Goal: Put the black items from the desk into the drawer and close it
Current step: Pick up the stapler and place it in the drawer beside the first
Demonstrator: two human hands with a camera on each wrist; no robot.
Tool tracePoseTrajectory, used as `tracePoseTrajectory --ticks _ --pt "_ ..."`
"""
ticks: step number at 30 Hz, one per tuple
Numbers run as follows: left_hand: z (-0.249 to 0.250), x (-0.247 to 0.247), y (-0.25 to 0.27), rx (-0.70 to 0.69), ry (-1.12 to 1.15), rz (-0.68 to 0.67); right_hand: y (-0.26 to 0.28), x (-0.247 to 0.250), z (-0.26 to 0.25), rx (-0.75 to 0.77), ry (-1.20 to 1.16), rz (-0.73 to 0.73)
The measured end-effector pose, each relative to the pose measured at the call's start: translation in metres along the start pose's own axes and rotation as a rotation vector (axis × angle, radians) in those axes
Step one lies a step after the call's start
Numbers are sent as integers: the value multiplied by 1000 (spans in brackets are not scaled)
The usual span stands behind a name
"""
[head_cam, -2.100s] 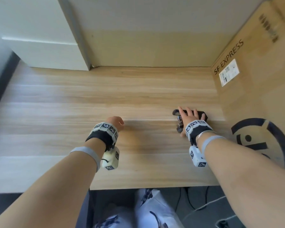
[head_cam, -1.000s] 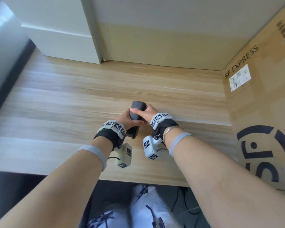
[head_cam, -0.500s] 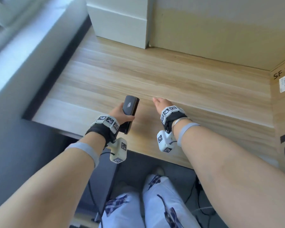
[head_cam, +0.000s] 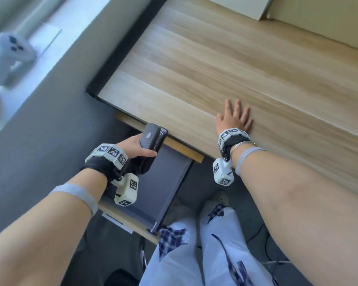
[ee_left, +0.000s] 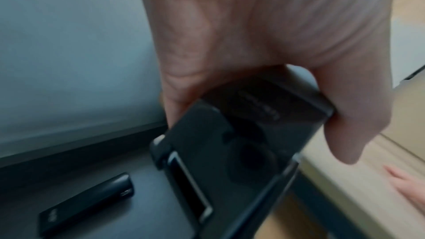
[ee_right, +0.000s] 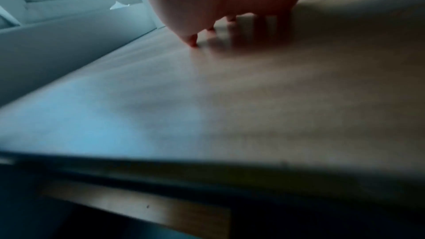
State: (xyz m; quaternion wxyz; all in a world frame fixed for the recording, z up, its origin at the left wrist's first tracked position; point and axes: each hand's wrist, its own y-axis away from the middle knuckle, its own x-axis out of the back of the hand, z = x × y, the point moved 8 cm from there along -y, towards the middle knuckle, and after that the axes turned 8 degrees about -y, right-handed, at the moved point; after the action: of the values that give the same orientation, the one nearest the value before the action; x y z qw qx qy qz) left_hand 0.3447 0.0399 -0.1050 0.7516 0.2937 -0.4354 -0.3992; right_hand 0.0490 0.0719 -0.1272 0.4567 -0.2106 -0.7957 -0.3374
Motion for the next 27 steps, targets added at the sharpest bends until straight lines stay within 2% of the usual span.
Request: tracePoseTrajectory --ticks 6,12,17,27 --pt "-70 -37 -30 123 -31 -12 3 -9 4 50 61 174" --pt "-113 -72 -76 234 35 94 1 -11 5 82 83 259" --pt "-147 -100 -109 310 39 83 1 -11 6 101 111 325" --pt "-157 -133 -152 319 8 83 2 -11 5 118 105 380"
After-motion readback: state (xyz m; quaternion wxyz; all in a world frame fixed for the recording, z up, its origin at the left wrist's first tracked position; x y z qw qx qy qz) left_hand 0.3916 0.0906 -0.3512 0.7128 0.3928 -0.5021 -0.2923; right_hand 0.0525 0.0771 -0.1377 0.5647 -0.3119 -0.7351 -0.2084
